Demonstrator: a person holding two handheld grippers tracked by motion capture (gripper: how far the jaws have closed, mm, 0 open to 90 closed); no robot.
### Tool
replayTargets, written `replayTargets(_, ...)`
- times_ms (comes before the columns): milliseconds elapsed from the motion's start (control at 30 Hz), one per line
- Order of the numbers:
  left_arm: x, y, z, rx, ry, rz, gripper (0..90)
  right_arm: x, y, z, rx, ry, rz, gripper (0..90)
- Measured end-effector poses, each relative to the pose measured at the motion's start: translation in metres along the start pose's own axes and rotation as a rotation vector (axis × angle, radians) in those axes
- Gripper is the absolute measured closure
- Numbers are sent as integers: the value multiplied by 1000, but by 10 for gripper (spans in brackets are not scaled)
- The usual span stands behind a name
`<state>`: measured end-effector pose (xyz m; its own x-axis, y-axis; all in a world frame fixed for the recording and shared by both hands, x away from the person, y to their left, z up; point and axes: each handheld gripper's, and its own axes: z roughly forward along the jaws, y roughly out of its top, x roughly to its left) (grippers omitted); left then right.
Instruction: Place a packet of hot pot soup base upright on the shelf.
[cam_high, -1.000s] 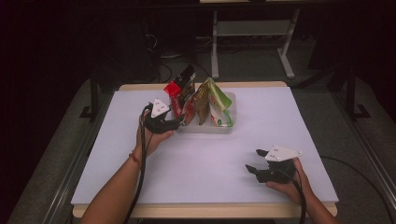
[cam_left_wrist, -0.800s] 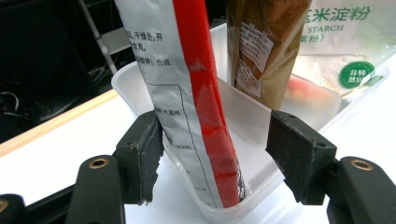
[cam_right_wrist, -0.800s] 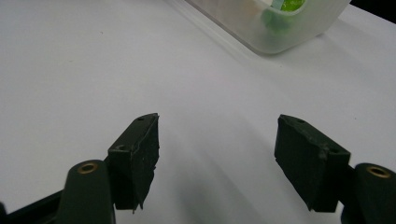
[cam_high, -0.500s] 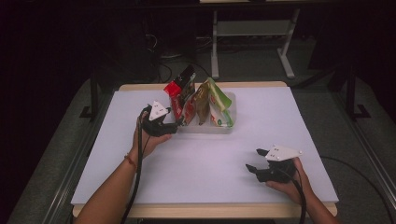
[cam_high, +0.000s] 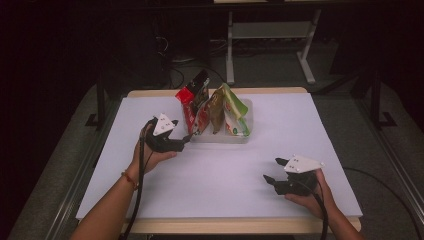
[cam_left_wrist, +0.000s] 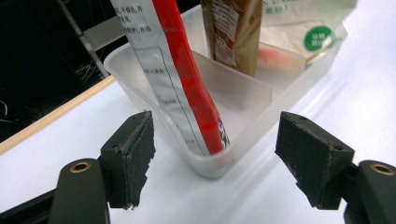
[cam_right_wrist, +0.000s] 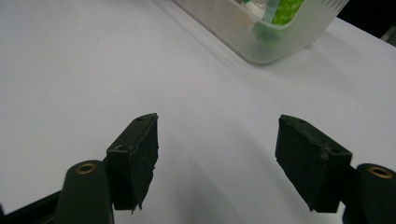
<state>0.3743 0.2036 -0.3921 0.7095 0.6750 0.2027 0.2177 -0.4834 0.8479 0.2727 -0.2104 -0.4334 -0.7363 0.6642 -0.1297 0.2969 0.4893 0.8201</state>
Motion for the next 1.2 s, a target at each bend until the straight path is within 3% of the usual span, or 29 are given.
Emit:
replayTargets(133, 0, -5, -11, 10, -19, 25, 264, -1, 2, -1, -1, -11, -9, 287)
replayTargets(333, 1, -16, -27, 2, -34, 29, 257, -1, 4, -4, 2, -35, -23, 255)
replayTargets(600, 0, -31, -52, -42, -10, 71, 279, -3, 10, -14, -45, -65, -22, 246)
replayTargets(733, 2, -38, -66, -69, -7, 70, 277, -5, 12, -19, -59, -90, -39, 243)
replayTargets(867, 6, -45, -78, -76, -2, 63, 270, -9, 14, -28, -90, -118, -25, 240)
replayTargets(1033, 12, -57, -90, -70, 32, 63, 270, -13, 14, -34, -86, -152, -30, 214)
replayTargets(1200, 19, -72, -98, -54, 26, 39, 255, -18, 13, -38, -86, -169, -16, 214)
